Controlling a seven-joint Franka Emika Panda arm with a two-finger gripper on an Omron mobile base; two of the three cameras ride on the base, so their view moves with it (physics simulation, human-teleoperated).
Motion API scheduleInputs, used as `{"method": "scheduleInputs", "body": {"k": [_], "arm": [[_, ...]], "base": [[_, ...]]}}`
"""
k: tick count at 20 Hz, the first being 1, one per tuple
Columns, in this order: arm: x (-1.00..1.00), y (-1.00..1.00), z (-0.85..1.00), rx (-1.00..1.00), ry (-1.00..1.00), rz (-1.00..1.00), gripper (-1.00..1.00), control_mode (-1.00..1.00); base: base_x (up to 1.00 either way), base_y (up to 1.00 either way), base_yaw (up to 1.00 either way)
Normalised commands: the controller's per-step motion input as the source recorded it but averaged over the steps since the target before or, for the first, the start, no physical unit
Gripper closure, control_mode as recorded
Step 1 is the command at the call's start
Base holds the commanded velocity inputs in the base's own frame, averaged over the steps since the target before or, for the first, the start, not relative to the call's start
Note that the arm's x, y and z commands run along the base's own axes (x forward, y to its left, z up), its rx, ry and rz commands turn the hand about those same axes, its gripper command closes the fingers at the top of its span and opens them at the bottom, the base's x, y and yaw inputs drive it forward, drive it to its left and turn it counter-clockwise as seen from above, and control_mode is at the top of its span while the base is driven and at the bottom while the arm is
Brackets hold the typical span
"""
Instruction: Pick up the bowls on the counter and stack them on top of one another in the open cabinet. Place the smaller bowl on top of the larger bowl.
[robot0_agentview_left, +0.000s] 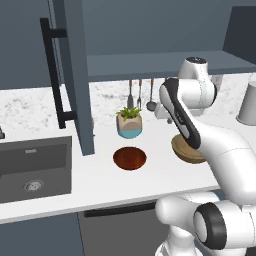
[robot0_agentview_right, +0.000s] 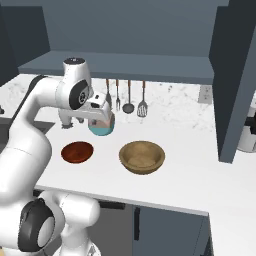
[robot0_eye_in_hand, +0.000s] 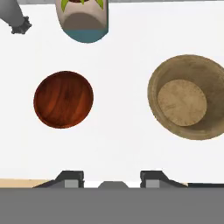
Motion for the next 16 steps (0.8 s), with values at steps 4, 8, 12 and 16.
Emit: {"method": "scheduleInputs", "body": {"k": [4,8,12,16], "arm": [[-0.21,0.04,0.00,0.00,-0.01,0.01,-1.00,-1.00],[-0.38,0.15,0.00,0.00,-0.01,0.03,-1.00,-1.00],[-0.19,0.34,-0.25,0.04,0.00,0.00,-1.00,-1.00],[-0.03,0.21,-0.42,0.05,0.01,0.00,-1.00,-1.00]], "base": [[0.00,0.00,0.00],[0.00,0.00,0.00],[0.00,0.00,0.00],[0.00,0.00,0.00]]}}
